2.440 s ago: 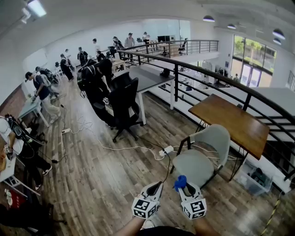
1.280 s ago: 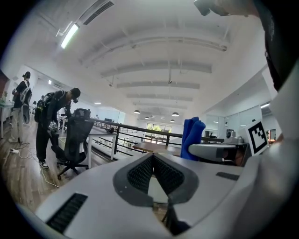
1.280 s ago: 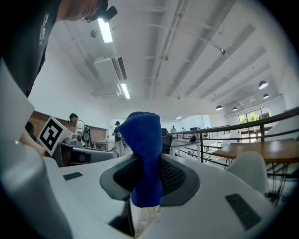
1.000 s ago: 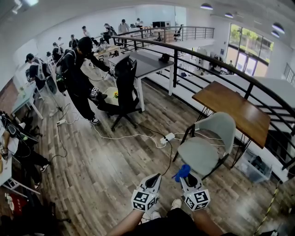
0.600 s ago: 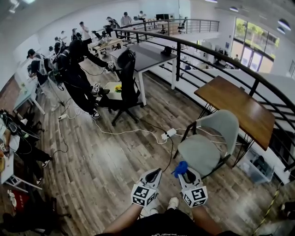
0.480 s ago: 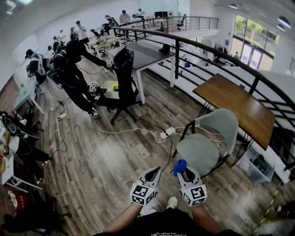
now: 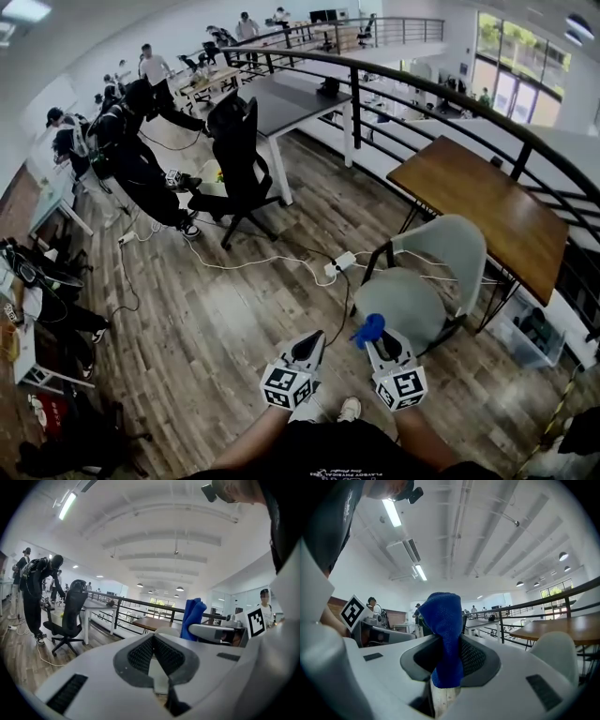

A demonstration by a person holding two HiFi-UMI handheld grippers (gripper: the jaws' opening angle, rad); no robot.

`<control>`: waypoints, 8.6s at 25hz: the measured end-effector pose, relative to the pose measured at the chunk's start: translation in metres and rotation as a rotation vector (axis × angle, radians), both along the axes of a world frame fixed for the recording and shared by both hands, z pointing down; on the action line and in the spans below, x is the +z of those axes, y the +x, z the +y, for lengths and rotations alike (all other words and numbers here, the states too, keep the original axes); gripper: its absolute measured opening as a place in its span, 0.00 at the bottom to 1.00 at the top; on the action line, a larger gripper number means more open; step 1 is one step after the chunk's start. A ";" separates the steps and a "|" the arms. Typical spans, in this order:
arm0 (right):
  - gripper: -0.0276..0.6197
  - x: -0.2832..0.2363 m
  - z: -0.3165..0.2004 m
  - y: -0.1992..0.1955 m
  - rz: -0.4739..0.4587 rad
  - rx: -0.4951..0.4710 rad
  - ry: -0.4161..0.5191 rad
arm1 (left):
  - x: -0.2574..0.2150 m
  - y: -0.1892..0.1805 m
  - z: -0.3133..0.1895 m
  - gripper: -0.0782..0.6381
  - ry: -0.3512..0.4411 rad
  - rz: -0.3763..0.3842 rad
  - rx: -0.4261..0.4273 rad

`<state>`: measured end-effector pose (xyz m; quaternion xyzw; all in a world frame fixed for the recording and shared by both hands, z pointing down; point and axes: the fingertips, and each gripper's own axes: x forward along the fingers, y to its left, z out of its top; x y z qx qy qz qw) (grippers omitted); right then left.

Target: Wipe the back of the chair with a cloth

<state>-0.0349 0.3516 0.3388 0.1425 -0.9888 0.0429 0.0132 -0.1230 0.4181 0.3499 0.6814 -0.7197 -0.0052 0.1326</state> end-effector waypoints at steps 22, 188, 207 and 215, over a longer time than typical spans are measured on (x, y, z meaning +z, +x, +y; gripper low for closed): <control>0.20 0.011 -0.122 -0.061 0.027 0.191 -0.033 | -0.003 -0.078 -0.133 0.12 0.004 -0.005 0.139; 0.20 0.222 -0.586 0.150 0.329 1.201 -0.103 | 0.203 0.120 -0.632 0.12 -0.166 0.008 0.910; 0.20 0.271 -0.600 -0.054 0.283 0.791 -0.142 | 0.236 -0.012 -0.652 0.12 -0.206 0.033 0.644; 0.20 0.289 -0.613 -0.068 0.333 0.787 -0.090 | 0.248 -0.034 -0.659 0.12 -0.212 0.041 0.603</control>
